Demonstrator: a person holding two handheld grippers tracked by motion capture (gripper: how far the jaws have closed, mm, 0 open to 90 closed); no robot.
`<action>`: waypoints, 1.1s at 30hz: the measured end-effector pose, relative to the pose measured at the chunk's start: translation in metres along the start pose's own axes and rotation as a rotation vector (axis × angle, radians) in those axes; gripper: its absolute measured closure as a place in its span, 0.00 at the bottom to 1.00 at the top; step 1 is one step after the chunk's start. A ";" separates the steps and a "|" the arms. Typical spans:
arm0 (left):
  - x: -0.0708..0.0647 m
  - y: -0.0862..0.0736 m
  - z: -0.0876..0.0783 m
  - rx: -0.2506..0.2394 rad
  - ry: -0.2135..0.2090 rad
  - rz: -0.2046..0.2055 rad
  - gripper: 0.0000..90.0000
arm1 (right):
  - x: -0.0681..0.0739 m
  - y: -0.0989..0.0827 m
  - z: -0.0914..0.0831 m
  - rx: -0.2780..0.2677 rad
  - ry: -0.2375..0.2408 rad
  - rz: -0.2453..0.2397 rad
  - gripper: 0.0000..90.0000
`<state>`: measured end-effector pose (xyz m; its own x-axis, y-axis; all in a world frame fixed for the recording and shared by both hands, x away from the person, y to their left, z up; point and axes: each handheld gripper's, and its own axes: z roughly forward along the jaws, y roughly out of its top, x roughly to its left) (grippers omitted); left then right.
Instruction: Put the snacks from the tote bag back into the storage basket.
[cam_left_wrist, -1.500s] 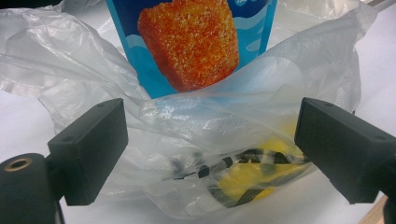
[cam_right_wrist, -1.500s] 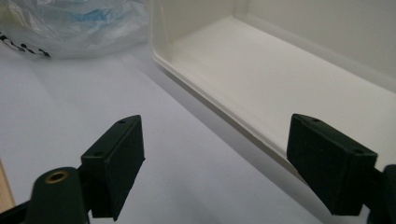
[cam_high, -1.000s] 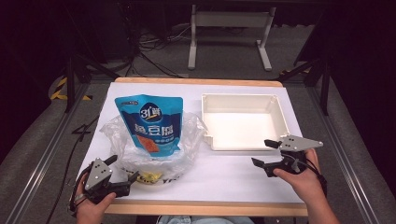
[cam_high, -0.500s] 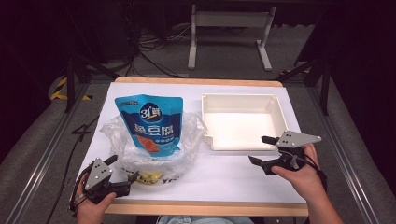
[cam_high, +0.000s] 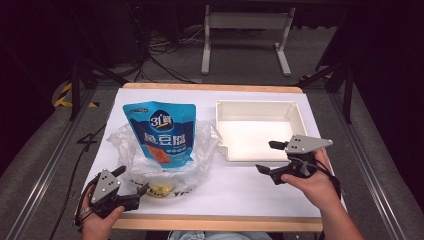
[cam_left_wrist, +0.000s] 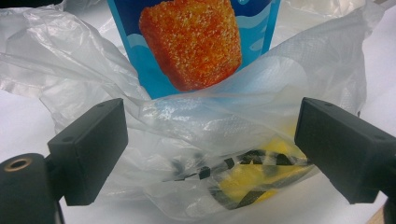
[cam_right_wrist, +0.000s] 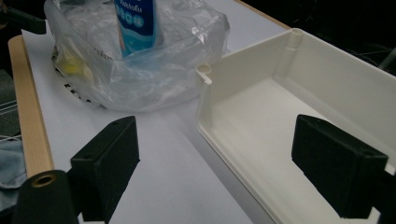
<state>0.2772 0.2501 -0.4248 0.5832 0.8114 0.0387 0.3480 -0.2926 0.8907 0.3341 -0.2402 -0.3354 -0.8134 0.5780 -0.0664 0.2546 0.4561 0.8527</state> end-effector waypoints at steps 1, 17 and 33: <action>0.000 0.000 0.000 0.002 0.000 0.001 0.12 | 0.000 0.000 0.000 0.000 0.000 0.000 0.17; 0.000 -0.001 -0.005 -0.010 0.015 0.000 0.12 | 0.013 0.032 0.035 -0.045 0.052 -0.083 0.21; 0.000 -0.001 -0.003 -0.003 0.004 0.011 0.12 | 0.017 0.062 0.082 -0.066 0.130 -0.126 0.19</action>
<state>0.2752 0.2522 -0.4244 0.5843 0.8100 0.0503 0.3396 -0.3003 0.8913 0.3793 -0.1468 -0.3257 -0.8987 0.4243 -0.1110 0.1146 0.4715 0.8744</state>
